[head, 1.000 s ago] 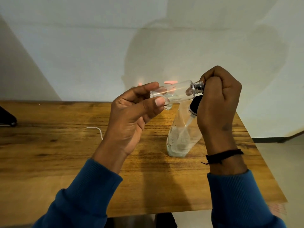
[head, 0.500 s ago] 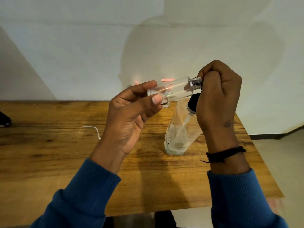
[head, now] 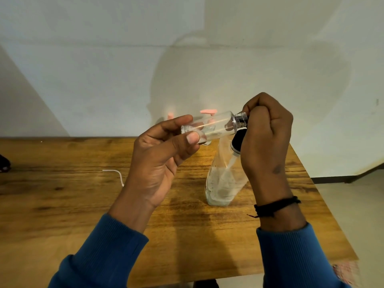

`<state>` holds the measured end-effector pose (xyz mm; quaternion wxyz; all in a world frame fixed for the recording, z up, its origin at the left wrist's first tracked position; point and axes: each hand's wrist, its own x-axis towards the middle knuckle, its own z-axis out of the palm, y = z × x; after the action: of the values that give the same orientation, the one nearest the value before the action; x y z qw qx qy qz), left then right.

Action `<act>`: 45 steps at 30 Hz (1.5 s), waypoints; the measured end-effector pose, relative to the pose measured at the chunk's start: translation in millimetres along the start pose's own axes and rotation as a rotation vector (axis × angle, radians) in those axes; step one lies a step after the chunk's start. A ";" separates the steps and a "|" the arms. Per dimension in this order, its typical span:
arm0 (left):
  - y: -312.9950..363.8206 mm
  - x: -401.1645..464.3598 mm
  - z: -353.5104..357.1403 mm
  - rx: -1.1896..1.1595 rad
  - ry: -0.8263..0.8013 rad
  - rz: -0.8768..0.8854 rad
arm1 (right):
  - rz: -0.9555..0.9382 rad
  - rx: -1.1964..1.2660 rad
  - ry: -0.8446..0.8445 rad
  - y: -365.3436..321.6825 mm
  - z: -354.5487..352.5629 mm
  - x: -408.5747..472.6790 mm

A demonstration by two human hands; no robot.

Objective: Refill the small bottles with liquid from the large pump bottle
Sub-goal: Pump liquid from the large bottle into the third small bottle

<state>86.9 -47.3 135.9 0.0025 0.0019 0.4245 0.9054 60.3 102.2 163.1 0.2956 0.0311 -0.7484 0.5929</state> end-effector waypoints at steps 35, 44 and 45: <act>1.9 -1.9 4.0 0.014 0.007 0.012 | -0.005 0.013 -0.015 0.1 -2.2 2.0; 1.9 -2.7 3.5 0.007 0.015 0.001 | -0.033 -0.007 -0.011 -0.5 -3.0 2.0; 1.8 -2.5 3.5 0.009 0.021 0.006 | -0.021 0.016 -0.012 0.2 -1.5 1.5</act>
<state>89.4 -45.8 139.6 -0.0044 -0.0061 0.4284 0.9036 59.6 104.1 163.8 0.2970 0.0449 -0.7452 0.5954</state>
